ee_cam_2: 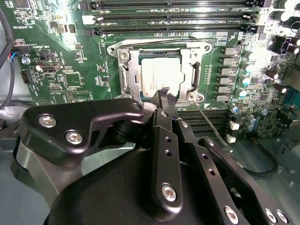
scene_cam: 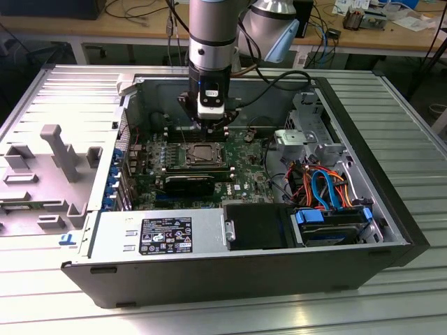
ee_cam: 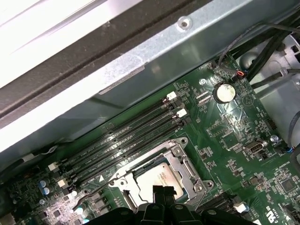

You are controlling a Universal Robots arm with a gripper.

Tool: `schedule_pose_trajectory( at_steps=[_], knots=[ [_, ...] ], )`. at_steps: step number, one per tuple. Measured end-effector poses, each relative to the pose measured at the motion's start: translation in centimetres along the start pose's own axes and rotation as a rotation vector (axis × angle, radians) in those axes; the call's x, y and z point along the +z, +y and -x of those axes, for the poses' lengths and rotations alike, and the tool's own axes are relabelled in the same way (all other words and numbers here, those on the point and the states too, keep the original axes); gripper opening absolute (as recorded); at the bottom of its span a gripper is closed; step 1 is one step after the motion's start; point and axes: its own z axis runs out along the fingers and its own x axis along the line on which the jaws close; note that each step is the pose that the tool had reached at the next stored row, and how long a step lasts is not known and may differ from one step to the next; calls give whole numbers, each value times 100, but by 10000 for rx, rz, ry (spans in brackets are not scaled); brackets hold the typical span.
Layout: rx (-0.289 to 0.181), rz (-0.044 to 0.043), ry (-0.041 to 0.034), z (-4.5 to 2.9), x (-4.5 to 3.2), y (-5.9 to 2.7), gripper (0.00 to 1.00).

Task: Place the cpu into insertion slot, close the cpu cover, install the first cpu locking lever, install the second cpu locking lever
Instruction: 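Install the first cpu locking lever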

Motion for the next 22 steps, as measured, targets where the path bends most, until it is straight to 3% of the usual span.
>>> schedule_pose_trajectory(
  at_steps=[5,22],
  knots=[
    [-674,-17,-9,0,0,0,11],
    [-1303,-33,-19,0,0,0,11]
  ],
)
